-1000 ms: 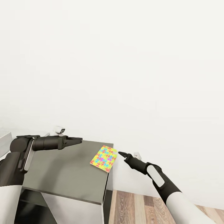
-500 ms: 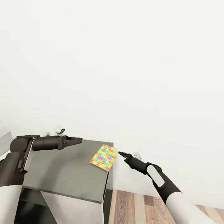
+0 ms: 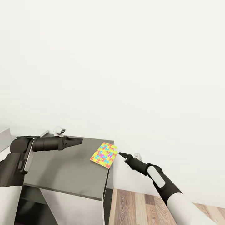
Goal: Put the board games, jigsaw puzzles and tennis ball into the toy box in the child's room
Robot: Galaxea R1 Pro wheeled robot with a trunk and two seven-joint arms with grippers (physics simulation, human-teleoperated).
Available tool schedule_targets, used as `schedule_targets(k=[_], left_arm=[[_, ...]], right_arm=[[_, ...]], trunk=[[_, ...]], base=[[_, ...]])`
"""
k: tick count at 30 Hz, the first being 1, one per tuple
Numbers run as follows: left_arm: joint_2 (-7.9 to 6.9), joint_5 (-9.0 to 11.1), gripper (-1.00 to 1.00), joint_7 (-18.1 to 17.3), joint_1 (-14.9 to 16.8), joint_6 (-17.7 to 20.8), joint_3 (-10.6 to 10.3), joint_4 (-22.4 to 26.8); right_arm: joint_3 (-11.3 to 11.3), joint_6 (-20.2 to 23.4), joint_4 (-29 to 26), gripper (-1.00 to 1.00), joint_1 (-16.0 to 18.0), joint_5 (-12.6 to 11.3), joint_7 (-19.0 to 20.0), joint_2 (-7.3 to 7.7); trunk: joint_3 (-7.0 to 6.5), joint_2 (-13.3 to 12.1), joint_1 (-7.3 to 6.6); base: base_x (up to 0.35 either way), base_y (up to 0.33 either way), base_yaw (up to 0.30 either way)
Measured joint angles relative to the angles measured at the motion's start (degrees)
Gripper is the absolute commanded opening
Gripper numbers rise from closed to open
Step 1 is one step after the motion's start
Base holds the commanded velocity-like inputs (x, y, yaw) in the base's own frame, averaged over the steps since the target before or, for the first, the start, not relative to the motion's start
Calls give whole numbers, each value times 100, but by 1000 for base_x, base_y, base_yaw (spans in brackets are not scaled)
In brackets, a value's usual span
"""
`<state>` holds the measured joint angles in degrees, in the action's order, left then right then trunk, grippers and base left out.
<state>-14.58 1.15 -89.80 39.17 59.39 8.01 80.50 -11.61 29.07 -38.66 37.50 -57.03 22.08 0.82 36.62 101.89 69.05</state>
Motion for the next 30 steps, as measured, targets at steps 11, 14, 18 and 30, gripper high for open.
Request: schedule_targets(k=[11,14,18,30], left_arm=[[0,-4,100,0,0,0,0,0],[0,-7,100,0,0,0,0,0],[0,-8,100,-1,0,0,0,0],[0,-9,100,-1,0,0,0,0]], right_arm=[[8,0,0,100,3,-6,-1,0],[14,5,0,100,4,-9,-5,0],[22,25,6,100,6,-10,-12,0],[108,332,16,100,8,-113,27,3]], trunk=[[0,2,1],[0,2,1],[0,2,1],[0,2,1]], base=[[0,0,0],[0,0,0],[0,0,0],[0,0,0]])
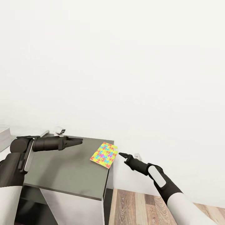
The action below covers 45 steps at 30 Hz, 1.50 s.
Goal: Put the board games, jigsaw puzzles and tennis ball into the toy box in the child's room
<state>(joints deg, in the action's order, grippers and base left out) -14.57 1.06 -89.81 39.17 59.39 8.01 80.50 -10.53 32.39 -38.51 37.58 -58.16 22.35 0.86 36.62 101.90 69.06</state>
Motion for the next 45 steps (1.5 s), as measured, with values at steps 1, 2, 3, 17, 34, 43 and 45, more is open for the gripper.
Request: schedule_targets(k=[1,2,3,17,34,43,45], left_arm=[[0,2,100,0,0,0,0,0],[0,4,100,0,0,0,0,0],[0,4,100,0,0,0,0,0],[46,-1,100,0,1,0,-6,-1],[43,-1,100,0,1,0,0,-1],[45,-1,100,0,1,0,0,-1],[45,4,100,0,1,0,0,-1]], right_arm=[[65,42,0,100,0,-79,33,12],[101,58,0,100,0,-128,52,21],[166,78,-3,100,-5,-231,101,44],[323,41,21,100,-87,-481,538,-115],[707,71,754,100,-88,-1072,320,-202],[709,70,771,100,-81,-1097,303,-204],[709,70,771,100,-80,-1092,283,-208]], trunk=[[0,0,0],[0,0,0],[0,0,0],[0,0,0],[0,0,0],[0,0,0],[0,0,0]], base=[[0,0,0],[0,0,0],[0,0,0],[0,0,0],[0,0,0],[0,0,0],[18,0,0]])
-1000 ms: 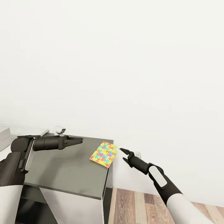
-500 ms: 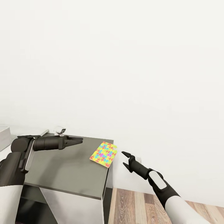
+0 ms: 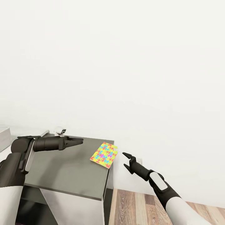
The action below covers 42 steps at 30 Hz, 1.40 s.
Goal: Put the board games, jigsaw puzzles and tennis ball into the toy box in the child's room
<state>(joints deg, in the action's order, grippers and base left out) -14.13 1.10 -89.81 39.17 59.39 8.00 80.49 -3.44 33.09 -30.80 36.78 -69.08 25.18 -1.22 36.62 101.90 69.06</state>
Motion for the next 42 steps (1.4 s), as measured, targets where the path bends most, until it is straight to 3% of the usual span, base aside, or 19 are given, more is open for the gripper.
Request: schedule_targets(k=[13,22,42], left_arm=[[0,0,100,0,0,0,0,0],[0,2,100,0,0,0,0,0],[0,-6,100,-1,0,0,0,0]], right_arm=[[-7,-39,-6,100,5,12,-461,-36],[-27,-23,-8,100,30,46,-488,-158],[-28,-24,-8,100,33,57,-489,-169]], trunk=[[0,0,0],[0,0,0],[0,0,-1]], base=[[15,0,0],[18,59,0],[31,24,0]])
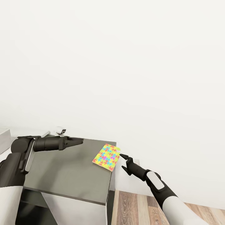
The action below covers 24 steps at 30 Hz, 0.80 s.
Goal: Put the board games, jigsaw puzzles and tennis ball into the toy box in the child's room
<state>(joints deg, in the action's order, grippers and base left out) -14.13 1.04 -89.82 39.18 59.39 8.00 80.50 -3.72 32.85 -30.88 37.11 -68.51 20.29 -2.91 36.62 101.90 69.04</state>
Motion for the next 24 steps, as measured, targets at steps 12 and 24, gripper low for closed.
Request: schedule_targets(k=[12,24], left_arm=[[10,1,100,1,0,0,0,0],[19,0,100,1,0,0,-8,0]], right_arm=[[1,0,0,100,1,0,-8,-8],[-27,14,-12,100,31,15,-9,-10]], trunk=[[0,0,1],[0,0,1]], base=[[23,13,0],[0,41,0]])
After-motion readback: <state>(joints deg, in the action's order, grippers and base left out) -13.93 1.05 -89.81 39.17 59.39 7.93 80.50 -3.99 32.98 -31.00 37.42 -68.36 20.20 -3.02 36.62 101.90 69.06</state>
